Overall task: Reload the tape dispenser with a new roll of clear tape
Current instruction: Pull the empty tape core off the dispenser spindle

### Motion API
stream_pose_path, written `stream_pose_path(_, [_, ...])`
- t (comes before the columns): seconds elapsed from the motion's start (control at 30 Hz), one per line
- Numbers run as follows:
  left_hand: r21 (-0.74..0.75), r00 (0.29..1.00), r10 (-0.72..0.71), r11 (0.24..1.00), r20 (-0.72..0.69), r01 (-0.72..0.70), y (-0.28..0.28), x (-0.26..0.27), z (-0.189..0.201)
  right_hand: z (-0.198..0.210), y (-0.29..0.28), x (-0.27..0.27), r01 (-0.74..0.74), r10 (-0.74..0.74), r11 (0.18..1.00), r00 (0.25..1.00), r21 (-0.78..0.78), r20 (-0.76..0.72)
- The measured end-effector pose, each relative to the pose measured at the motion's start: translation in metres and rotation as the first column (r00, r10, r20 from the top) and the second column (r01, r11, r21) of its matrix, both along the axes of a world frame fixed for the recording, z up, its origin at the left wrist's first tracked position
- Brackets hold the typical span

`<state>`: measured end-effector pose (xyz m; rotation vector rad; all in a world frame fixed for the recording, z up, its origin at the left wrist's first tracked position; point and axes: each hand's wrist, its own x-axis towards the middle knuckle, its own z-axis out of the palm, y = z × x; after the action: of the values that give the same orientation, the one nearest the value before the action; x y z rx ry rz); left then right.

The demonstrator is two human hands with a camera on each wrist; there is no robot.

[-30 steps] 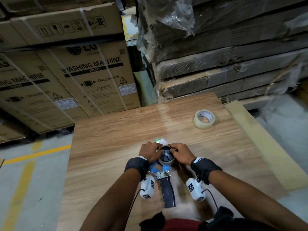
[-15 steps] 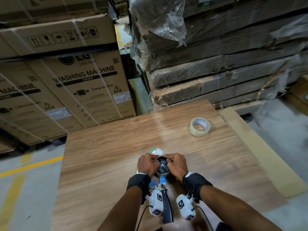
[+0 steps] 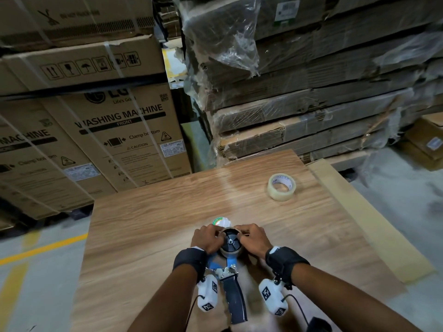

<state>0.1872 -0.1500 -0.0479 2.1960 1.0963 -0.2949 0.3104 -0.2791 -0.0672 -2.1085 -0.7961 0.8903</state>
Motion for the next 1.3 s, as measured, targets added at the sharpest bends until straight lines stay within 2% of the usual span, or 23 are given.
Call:
stream_pose_path(0.13, [-0.083,0.998,0.052,0.995,0.039,-0.049,0.005,-0.006,-0.014,-0.001,-0.002,-0.003,-0.054,0.054,0.998,0.998,-0.024,-0.011])
stream_pose_path(0.2, [-0.127,0.993,0.095,0.988,0.070,-0.086,0.023,0.000,-0.065,-0.002,0.001,-0.005,-0.017,0.017,1.000,1.000,-0.020,-0.012])
stream_pose_path(0.23, [-0.140,0.991,0.106,0.986,0.079,-0.094,0.027,0.003,-0.077,-0.001,0.002,-0.005,-0.001,0.000,1.000,1.000,-0.019,-0.011])
stream_pose_path(0.27, [-0.147,0.991,0.109,0.984,0.079,-0.097,0.027,0.003,-0.076,-0.002,0.002,-0.005,0.010,-0.010,1.000,1.000,-0.013,-0.010])
stream_pose_path(0.37, [-0.142,0.987,0.105,0.986,0.120,-0.088,0.007,-0.001,-0.015,-0.001,0.001,-0.006,-0.001,0.001,1.000,1.000,0.000,0.000])
stream_pose_path(0.4, [-0.138,0.986,0.095,0.988,0.135,-0.076,0.004,0.000,-0.007,-0.001,0.000,-0.007,-0.006,0.006,1.000,1.000,-0.003,0.008])
stream_pose_path(0.63, [-0.067,0.975,0.129,0.991,0.179,-0.119,-0.002,-0.003,-0.014,-0.001,0.007,-0.022,-0.005,0.009,0.999,0.991,-0.033,0.136])
stream_pose_path(0.7, [-0.019,0.978,0.107,0.994,0.181,-0.105,-0.002,-0.002,-0.024,0.000,0.006,-0.025,-0.033,0.043,0.998,0.978,-0.051,0.202])
stream_pose_path(0.77, [0.027,0.983,0.079,0.996,0.167,-0.085,-0.004,-0.003,-0.018,0.000,0.005,-0.025,-0.036,0.039,0.999,0.972,-0.019,0.233])
stream_pose_path(0.83, [0.063,0.990,0.025,0.997,0.139,-0.034,-0.006,-0.004,-0.007,0.001,0.002,-0.024,-0.017,0.015,1.000,0.980,0.010,0.200])
stream_pose_path(0.93, [0.081,0.999,-0.040,0.996,0.018,0.038,-0.004,-0.004,0.004,0.006,-0.002,-0.015,0.000,0.001,1.000,0.996,-0.010,0.085])
stream_pose_path(1.0, [0.082,0.998,-0.063,0.995,-0.017,0.064,-0.002,-0.005,0.005,0.008,-0.005,-0.008,-0.025,0.026,0.997,1.000,-0.070,0.011])
stream_pose_path(1.1, [0.032,0.993,-0.110,0.993,-0.045,0.111,-0.001,-0.007,0.003,0.008,-0.008,0.000,-0.095,0.093,0.990,0.995,-0.108,-0.021])
stream_pose_path(1.3, [-0.031,0.999,-0.034,0.999,0.000,0.034,0.001,-0.002,-0.014,0.015,-0.005,-0.008,-0.027,0.027,0.998,1.000,-0.054,-0.009])
